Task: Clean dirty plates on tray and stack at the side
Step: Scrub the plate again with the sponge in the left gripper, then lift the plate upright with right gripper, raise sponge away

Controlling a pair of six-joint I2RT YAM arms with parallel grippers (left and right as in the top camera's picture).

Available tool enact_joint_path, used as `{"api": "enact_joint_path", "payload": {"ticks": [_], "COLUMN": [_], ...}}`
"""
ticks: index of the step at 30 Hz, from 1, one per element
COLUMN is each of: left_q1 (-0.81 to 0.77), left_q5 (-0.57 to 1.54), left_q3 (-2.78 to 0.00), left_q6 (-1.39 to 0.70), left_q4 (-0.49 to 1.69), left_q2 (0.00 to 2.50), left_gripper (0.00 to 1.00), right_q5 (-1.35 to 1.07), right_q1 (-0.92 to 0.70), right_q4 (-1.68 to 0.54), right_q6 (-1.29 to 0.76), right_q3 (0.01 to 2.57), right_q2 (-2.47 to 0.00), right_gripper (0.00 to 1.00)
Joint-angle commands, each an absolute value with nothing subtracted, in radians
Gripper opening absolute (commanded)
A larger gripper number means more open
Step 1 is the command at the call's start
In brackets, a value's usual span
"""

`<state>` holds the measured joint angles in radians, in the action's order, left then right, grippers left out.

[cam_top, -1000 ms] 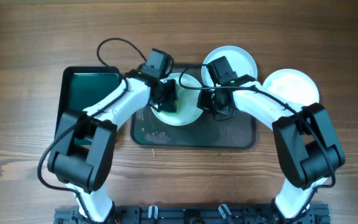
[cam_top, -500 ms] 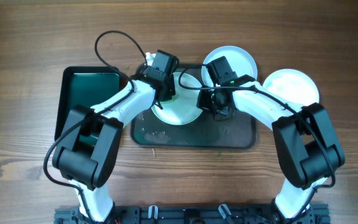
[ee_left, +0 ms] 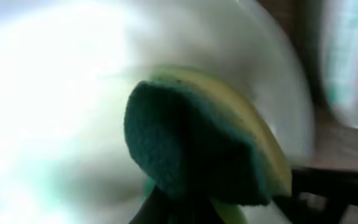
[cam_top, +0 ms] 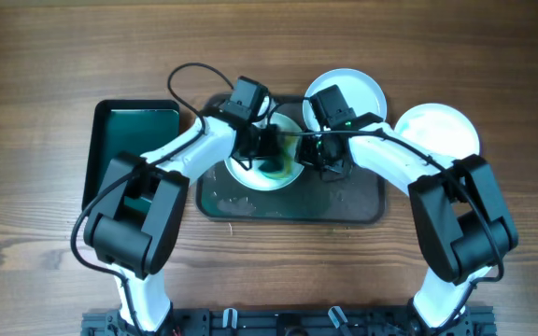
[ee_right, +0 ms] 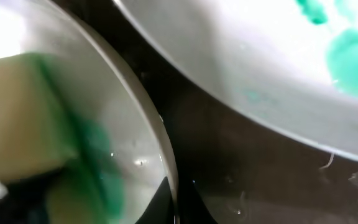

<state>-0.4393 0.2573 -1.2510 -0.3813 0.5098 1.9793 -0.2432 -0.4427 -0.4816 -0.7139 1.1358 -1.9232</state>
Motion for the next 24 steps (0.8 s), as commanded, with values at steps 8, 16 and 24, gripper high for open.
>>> {"api": "enact_joint_path", "payload": {"ticks": [8, 16, 24], "left_q1": [-0.299, -0.280, -0.281], "left_q5": [-0.003, 0.089, 0.089], "left_q3": [-1.739, -1.794, -1.794], "left_q6": [-0.390, -0.348, -0.348], "left_q4": [1.165, 1.201, 1.200], "left_q2": [1.990, 1.990, 1.991], "left_gripper": [0.04, 0.04, 0.04], "right_q5": [-0.293, 0.305, 1.079], "right_q1": [-0.448, -0.626, -0.894], "right_q4": [-0.485, -0.716, -0.873], "right_q6": [-0.601, -0.566, -0.563], "right_q3": [1.103, 1.113, 1.113], "right_q2": [-1.938, -1.669, -1.433], "right_gripper": [0.04, 0.04, 0.04]}}
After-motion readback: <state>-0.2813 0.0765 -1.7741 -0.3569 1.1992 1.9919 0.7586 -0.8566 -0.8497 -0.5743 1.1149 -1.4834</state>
